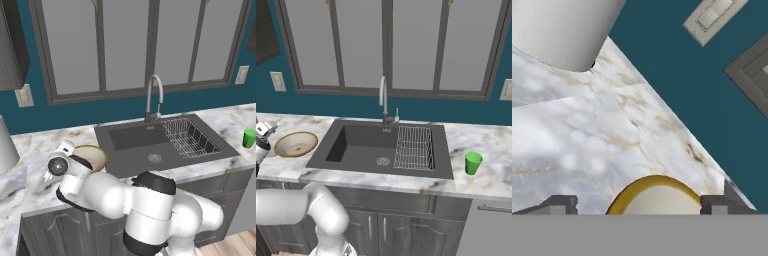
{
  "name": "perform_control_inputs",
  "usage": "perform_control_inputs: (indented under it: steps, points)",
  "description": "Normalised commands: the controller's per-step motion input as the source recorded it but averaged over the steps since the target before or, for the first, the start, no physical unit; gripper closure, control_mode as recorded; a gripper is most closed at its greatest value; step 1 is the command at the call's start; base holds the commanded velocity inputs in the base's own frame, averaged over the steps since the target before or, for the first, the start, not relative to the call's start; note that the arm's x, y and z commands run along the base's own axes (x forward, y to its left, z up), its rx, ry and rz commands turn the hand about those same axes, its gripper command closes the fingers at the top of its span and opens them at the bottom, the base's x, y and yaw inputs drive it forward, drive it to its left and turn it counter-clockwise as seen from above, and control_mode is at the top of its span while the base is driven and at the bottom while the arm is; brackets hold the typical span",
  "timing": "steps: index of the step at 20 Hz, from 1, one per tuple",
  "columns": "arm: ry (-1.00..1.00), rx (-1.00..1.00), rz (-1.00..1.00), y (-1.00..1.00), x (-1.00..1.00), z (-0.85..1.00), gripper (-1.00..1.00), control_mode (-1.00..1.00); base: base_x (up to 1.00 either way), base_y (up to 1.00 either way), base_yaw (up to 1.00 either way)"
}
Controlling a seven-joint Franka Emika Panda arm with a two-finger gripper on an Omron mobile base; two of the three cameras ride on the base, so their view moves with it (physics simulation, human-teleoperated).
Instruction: Pick the cup and bowl from the counter and place them on the counter next to the sink.
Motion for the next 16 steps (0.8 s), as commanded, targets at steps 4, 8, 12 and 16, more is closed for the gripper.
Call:
perform_control_inputs:
  steps: [4, 8, 12, 16]
  points:
    - [0.00, 0.00, -0.01, 0.05, -0.04, 0.98, -1.00, -1.00, 0.00, 0.00, 0.00]
    - [0.18, 0.12, -0.16, -0.48, 0.00, 0.62, -1.00, -1.00, 0.00, 0.00, 0.00]
    - [0.29, 0.22, -0.33, -0.70, -0.26, 0.37, -1.00, -1.00, 0.00, 0.00, 0.00]
    - [0.23, 0.26, -0.34, -0.84, -0.63, 0.41, -1.00, -1.00, 0.00, 0.00, 0.00]
